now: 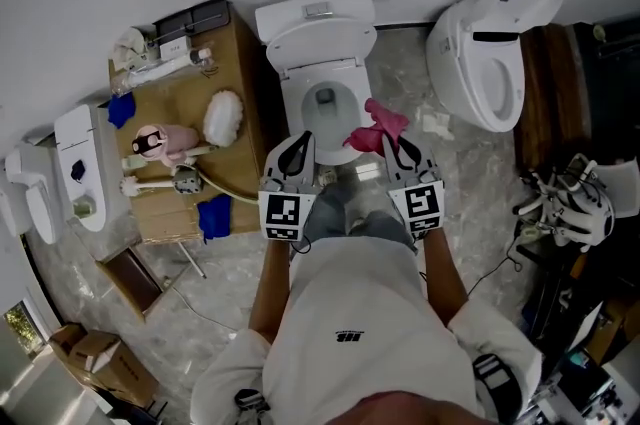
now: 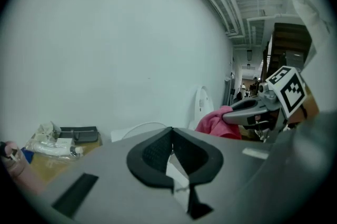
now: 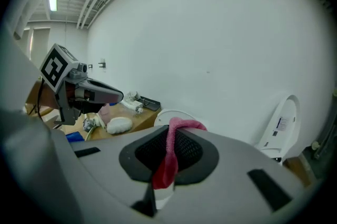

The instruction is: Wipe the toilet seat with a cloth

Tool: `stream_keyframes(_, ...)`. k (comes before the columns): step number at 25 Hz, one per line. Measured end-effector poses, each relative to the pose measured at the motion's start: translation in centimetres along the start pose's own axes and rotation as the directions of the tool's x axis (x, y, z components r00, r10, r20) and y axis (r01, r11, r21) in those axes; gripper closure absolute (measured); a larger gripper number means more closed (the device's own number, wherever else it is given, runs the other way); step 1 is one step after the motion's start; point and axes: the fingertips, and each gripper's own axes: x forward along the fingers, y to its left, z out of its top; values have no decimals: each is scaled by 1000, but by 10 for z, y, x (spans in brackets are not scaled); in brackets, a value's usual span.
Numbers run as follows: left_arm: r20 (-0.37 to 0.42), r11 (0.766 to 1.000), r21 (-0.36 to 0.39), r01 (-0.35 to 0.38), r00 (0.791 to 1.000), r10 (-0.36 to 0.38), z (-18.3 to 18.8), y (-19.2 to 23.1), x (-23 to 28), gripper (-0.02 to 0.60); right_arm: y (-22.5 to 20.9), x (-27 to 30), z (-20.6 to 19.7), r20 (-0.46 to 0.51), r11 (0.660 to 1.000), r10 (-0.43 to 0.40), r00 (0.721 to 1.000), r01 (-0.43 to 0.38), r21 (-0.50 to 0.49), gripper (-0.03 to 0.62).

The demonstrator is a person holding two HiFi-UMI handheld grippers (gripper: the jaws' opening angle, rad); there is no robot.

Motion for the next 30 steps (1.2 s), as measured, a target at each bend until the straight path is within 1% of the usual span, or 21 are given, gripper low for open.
stream_keyframes(7,-49,996,-49,69,996,-71,-36,11,50,572,-23,44,-42,-108,998,-56,993,53,-22,582)
stream_keyframes(13,-94,993,-93,76,992,-85,-75,16,97,572,-49,85,-92,-191,996,-77,979,67,-59,582)
stream_keyframes(16,-112,991,-111,77,990,-89,-94,19,119,572,-59,105,-118,-236,996,-73,969,58,-70,582)
stream_keyframes(22,-144,992,-110,68,986,-84,-127,24,166,572,-86,142,-169,-311,993,-67,948,32,-116,582)
stream_keyframes(30,-181,992,-117,45,981,-65,-178,20,223,572,-117,198,-234,-362,982,-12,932,-57,-179,582)
